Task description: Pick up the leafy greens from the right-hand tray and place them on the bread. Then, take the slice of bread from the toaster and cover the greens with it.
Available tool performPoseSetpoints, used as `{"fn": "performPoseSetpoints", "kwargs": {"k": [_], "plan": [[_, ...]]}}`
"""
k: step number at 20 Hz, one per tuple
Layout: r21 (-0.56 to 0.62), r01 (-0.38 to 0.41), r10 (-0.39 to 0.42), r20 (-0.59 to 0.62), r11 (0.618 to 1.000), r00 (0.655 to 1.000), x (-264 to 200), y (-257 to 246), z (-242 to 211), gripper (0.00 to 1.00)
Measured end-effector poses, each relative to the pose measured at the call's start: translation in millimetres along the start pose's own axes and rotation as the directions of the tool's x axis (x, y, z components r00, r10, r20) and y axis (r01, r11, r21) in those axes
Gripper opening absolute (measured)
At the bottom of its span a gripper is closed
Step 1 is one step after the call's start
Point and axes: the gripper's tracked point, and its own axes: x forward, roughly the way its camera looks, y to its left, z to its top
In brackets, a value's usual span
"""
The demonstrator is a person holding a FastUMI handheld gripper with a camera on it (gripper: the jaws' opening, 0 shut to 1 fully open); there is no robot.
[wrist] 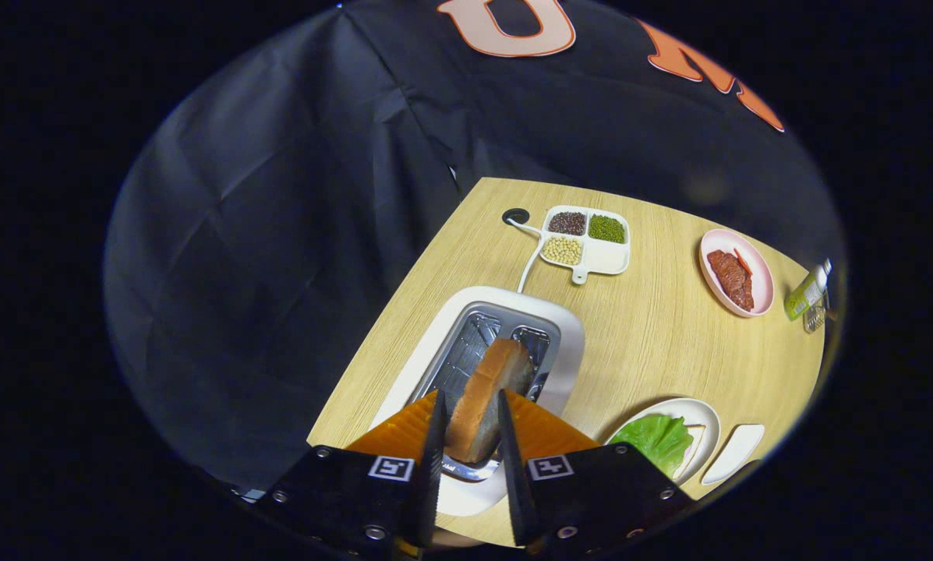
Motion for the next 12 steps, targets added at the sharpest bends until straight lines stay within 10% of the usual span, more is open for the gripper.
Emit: {"fn": "performPoseSetpoints", "kwargs": {"k": [4,12], "plan": [[0.030,-0.015,0.014,0.041,0.999,0.999,-7.7,-7.4,4.7,0.17],[0.066,-0.114,0.103,0.152,0.991,0.983,-47.1,-11.6,13.3,0.13]]}}
